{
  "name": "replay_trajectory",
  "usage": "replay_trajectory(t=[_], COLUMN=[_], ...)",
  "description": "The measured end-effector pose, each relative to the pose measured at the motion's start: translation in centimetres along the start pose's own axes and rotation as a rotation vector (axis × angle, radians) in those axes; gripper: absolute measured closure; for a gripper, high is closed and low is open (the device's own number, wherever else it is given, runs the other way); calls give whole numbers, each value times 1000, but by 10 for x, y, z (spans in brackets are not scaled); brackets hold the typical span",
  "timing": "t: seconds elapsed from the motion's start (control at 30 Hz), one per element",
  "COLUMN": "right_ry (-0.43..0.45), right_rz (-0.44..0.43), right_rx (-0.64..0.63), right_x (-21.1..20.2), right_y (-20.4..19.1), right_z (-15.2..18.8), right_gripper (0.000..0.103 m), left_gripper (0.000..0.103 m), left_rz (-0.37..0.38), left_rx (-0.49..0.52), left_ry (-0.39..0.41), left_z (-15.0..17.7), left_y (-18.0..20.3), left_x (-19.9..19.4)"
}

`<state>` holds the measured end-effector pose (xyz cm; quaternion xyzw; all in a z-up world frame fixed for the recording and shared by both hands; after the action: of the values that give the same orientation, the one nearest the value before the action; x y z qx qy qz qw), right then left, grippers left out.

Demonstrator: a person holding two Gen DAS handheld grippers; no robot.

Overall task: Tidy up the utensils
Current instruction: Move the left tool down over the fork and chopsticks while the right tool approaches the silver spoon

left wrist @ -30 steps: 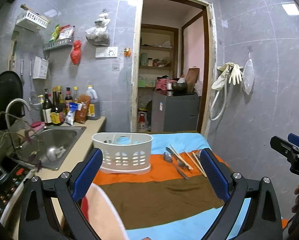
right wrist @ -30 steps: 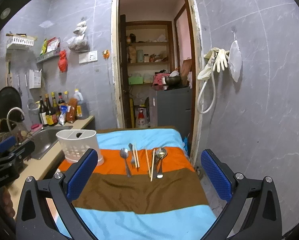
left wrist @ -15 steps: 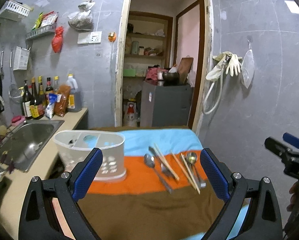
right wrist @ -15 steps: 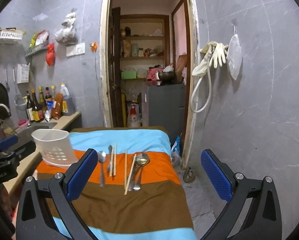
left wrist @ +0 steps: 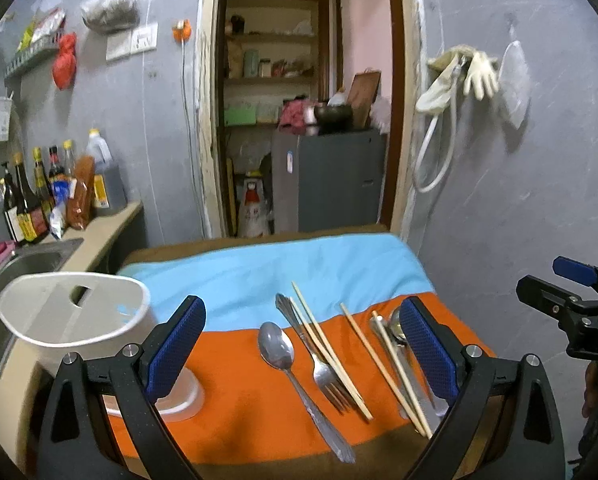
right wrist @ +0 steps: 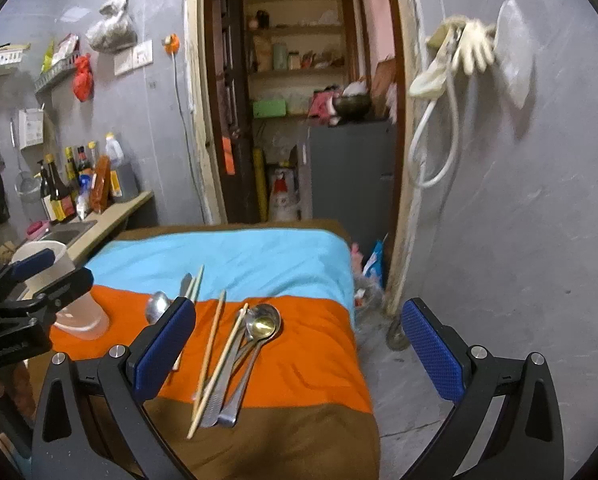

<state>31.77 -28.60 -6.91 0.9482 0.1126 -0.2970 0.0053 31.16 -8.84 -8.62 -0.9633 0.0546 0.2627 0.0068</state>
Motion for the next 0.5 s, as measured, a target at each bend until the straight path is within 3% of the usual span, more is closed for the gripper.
replay_trajectory(t=[0.13,0.23,0.37,0.5], right_ry=[-55,-106,-167,-215], right_rz=[-33,-63,-110,-172], right_rx=[24,43,51,45], right_x=[30,52,78,102], right_y=[8,11,10,8], right_z=[5,10,13,12], right_gripper=[0,4,22,34], left_gripper=[9,20,41,50], left_rz=[-23,-40,-48,-57], left_rx=[-21,-43,-87,-131], left_ry=[-48,-99,-176,-221], left_z=[5,10,18,26], left_y=[-3,-8,-19,-33], left_x=[32,57,86,102])
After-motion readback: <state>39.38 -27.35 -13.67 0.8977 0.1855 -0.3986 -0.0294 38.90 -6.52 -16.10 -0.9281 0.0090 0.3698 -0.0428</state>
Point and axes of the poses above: each gripper's, at about its wrist camera, not at the fingertips, and x roughly the way its jaws point, y to its right, z to its underside, the point moved 3 cm from there along x, roughly the way its jaws point, and after that the axes turned 2 degrees about -y, right-handed, at the moved point
